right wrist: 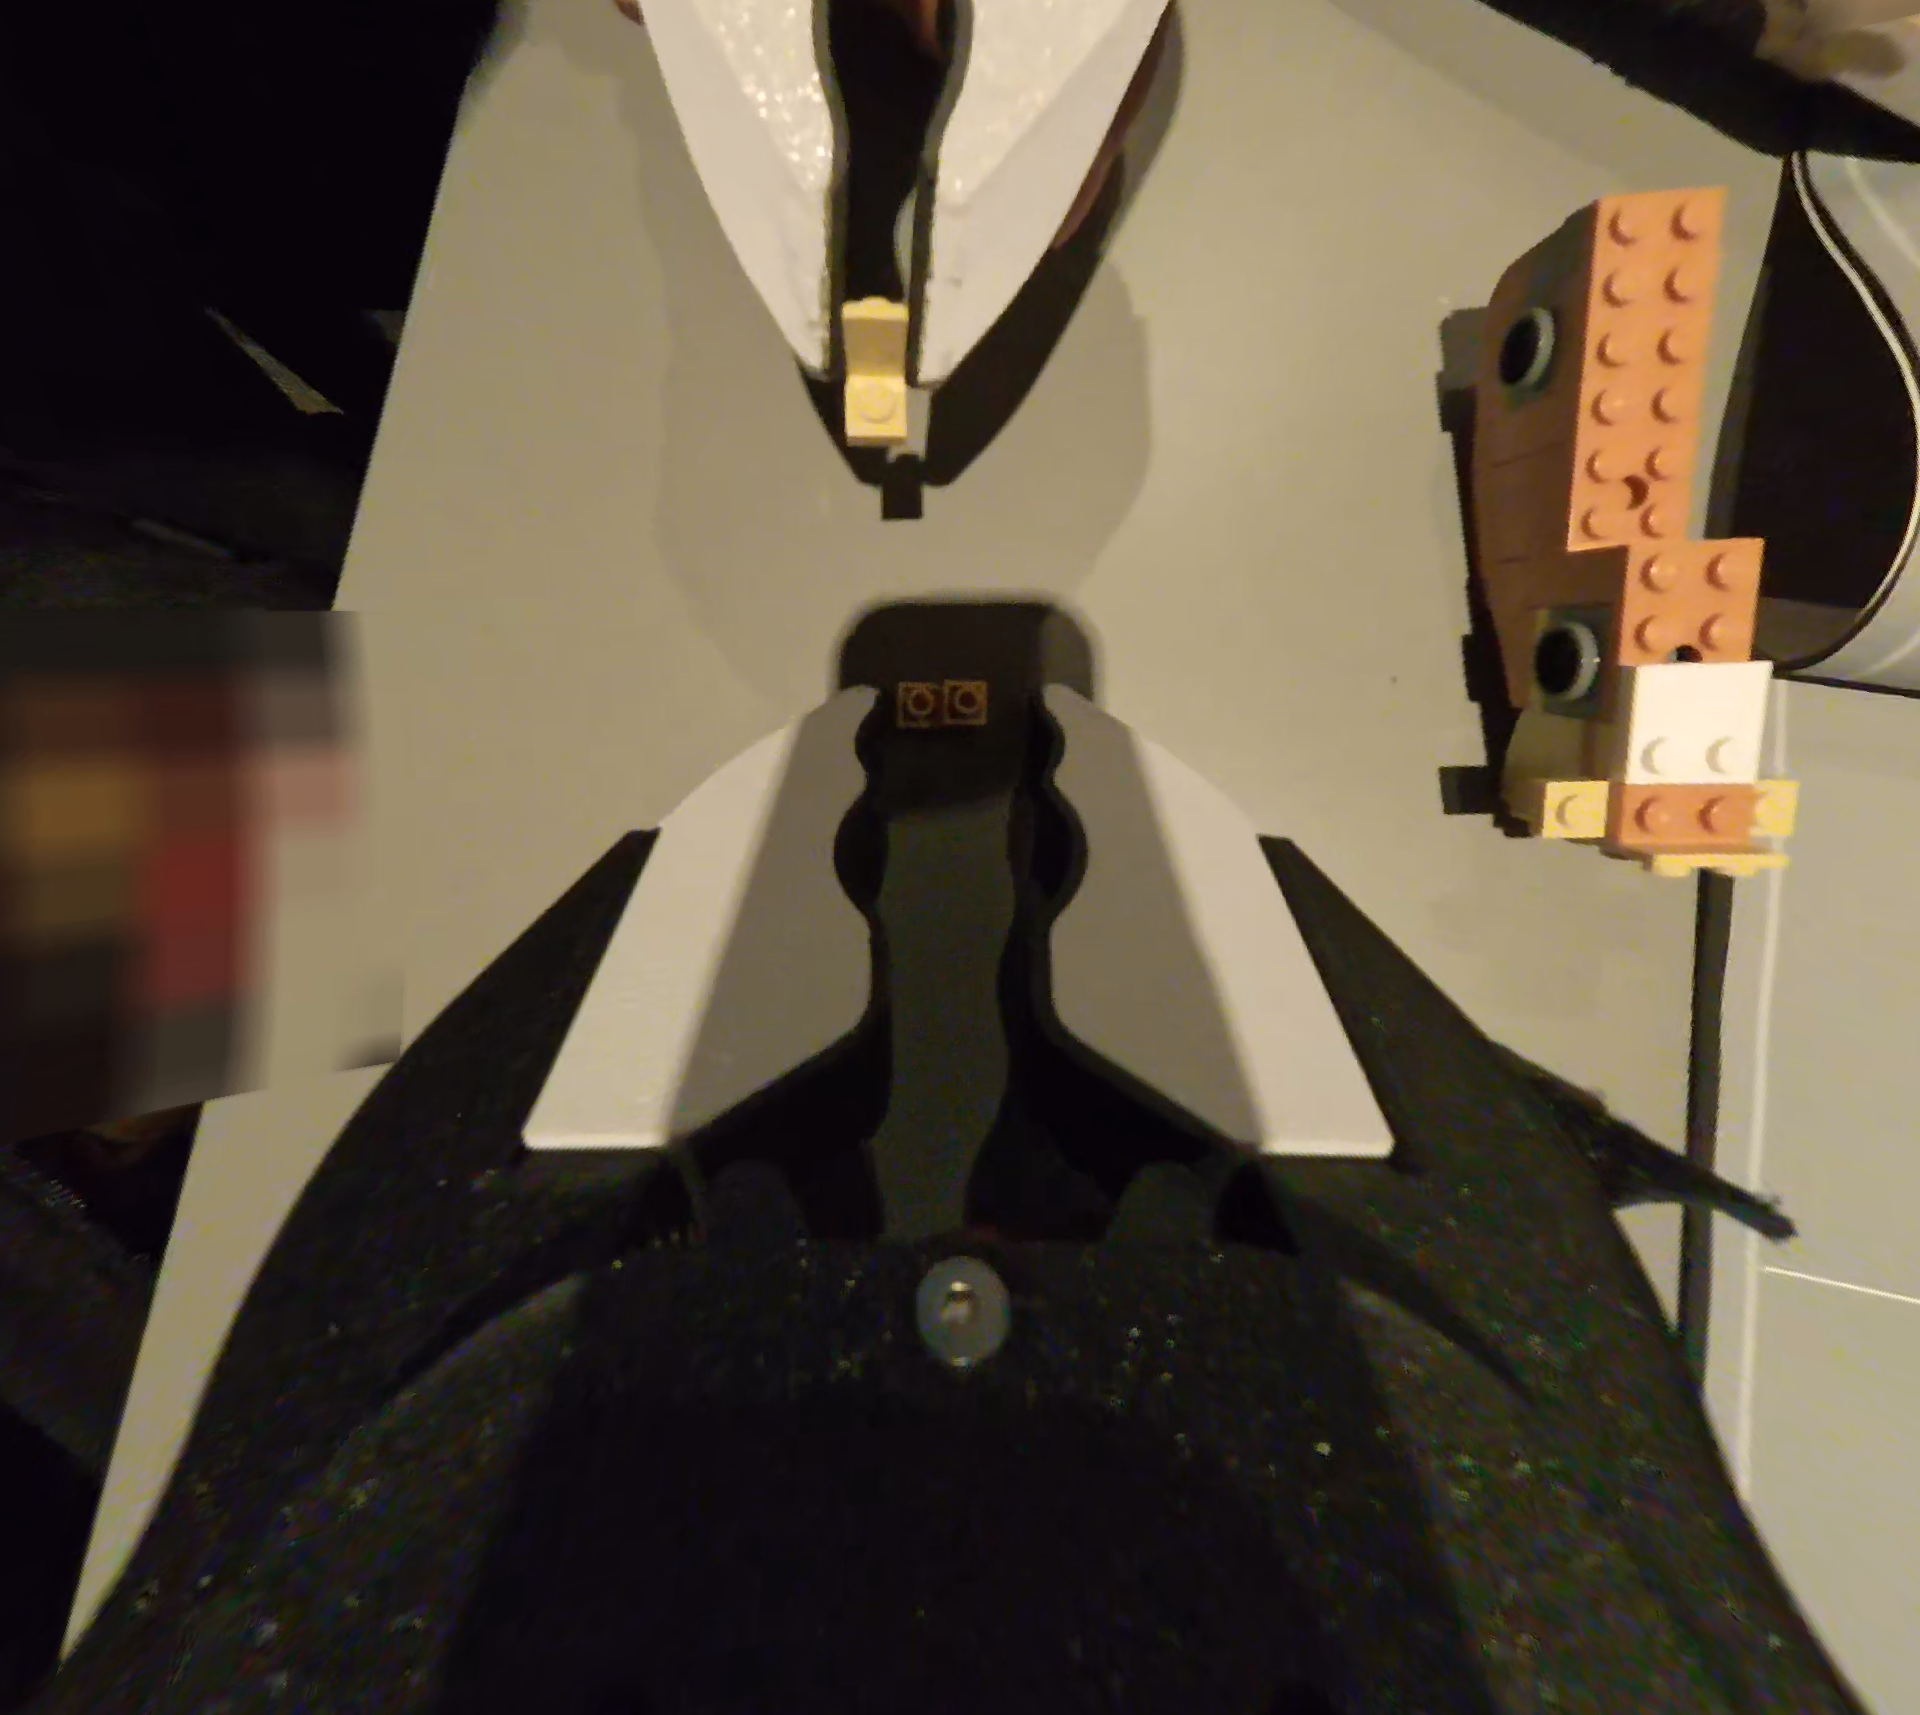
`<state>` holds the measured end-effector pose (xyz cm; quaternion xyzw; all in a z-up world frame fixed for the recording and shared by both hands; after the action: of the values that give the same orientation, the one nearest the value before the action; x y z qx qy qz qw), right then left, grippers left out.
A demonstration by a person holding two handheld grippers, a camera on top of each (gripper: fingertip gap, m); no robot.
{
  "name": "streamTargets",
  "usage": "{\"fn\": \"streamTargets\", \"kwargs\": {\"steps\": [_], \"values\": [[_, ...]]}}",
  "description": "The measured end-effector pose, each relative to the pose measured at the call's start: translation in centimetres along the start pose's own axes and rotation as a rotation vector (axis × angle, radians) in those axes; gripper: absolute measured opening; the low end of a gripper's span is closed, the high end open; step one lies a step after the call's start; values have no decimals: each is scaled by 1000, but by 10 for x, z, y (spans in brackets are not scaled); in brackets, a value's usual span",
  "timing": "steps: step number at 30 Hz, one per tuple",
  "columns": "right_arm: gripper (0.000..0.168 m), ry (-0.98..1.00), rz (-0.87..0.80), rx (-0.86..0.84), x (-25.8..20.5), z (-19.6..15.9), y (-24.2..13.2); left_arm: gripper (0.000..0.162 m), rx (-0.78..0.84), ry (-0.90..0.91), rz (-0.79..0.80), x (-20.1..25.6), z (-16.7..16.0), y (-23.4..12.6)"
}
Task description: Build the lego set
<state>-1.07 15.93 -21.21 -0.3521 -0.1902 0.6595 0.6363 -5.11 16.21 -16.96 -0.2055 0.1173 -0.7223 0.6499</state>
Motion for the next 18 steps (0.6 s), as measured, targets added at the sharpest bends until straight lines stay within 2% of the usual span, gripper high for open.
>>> {"fn": "streamTargets", "kwargs": {"steps": [3,12,18], "values": [[17,-14,-14,1,0,0,0,7,-5,-2,-1,0,0,1],[16,-62,-38,-9,-6,2,1,7,-22,11,3,1,0,8],[16,-96,-85,92,-6,18,-17,7,-4,30,1,5,5,14]]}}
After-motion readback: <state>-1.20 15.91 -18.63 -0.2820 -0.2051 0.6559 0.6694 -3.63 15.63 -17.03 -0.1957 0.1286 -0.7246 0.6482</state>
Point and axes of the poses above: each gripper's, where its closed fingertips meet, y out along the fingers, z out of its top, x = y × z across the jaws, the point moved 1 cm from there along -y, back along the fingers, and after that the axes turned 10 degrees about z, right-handed, at the moved point
